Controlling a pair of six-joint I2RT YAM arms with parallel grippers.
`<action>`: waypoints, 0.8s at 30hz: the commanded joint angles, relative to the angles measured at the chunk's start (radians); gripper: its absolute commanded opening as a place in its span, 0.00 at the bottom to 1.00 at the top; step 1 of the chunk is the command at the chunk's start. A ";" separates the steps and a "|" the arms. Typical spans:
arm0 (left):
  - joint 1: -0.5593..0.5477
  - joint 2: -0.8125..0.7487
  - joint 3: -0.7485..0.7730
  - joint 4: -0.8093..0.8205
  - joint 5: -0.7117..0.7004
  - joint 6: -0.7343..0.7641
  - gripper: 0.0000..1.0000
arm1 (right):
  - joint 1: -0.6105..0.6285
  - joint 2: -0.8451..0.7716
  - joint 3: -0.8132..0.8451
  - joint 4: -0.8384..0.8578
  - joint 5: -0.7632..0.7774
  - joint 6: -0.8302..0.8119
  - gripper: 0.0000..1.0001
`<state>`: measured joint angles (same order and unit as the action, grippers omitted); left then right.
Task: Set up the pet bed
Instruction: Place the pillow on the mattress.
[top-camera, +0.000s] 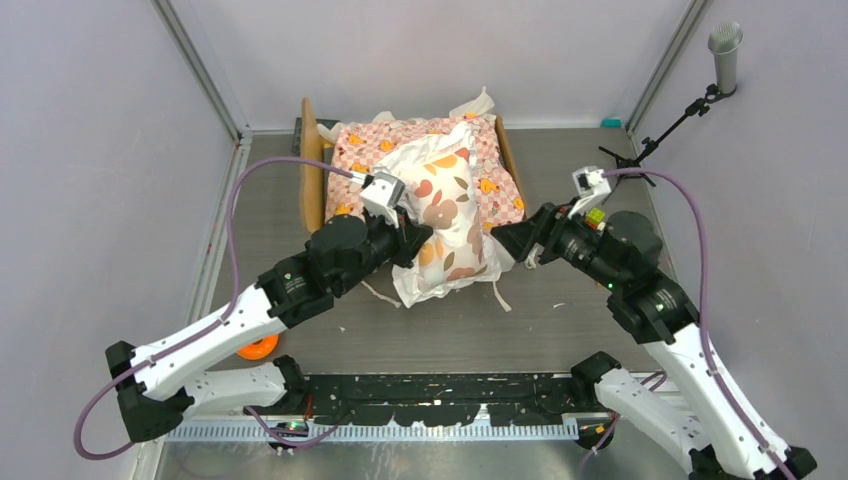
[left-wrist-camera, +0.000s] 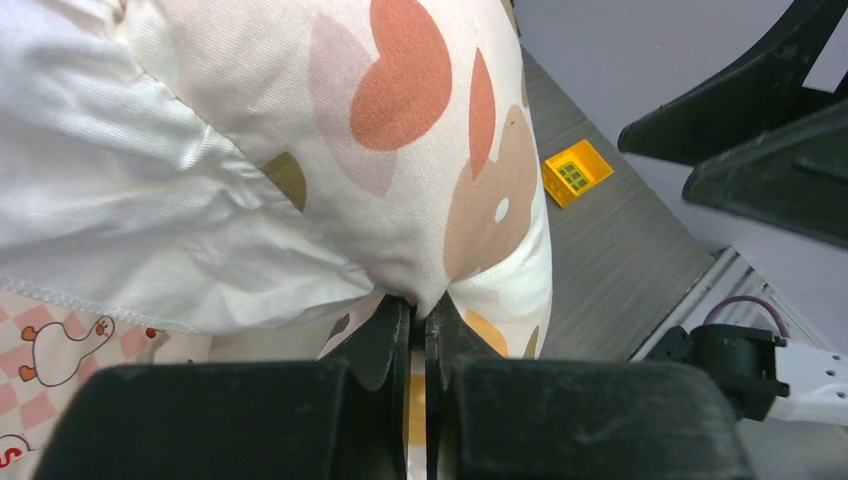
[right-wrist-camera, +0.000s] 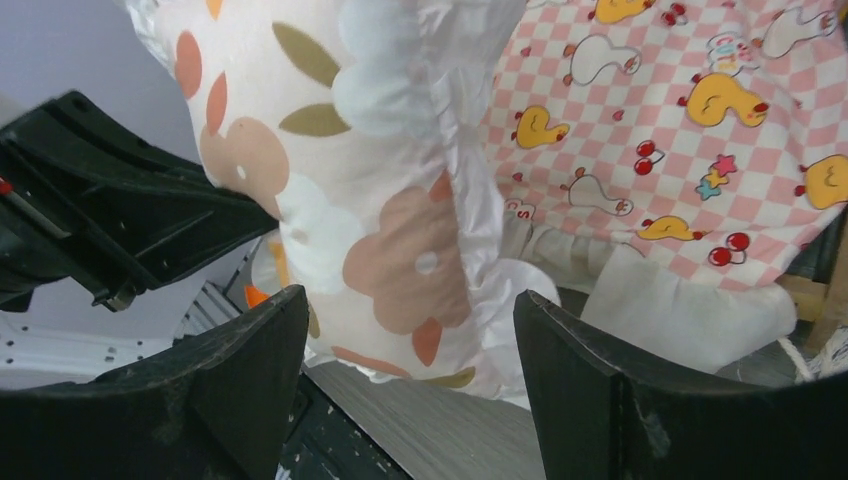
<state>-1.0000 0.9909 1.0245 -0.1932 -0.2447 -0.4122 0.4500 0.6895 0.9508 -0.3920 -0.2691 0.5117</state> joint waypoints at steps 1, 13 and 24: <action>0.000 0.051 0.097 -0.055 -0.070 -0.011 0.00 | 0.139 0.069 0.059 0.063 0.140 -0.052 0.80; 0.000 0.057 0.106 -0.059 0.009 -0.045 0.00 | 0.314 0.251 0.052 0.222 0.321 -0.217 0.80; 0.001 0.049 0.089 -0.011 0.054 -0.069 0.00 | 0.318 0.299 0.023 0.308 0.226 -0.203 0.33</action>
<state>-0.9993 1.0676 1.0901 -0.2886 -0.2237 -0.4622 0.7631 0.9867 0.9775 -0.1848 -0.0078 0.3073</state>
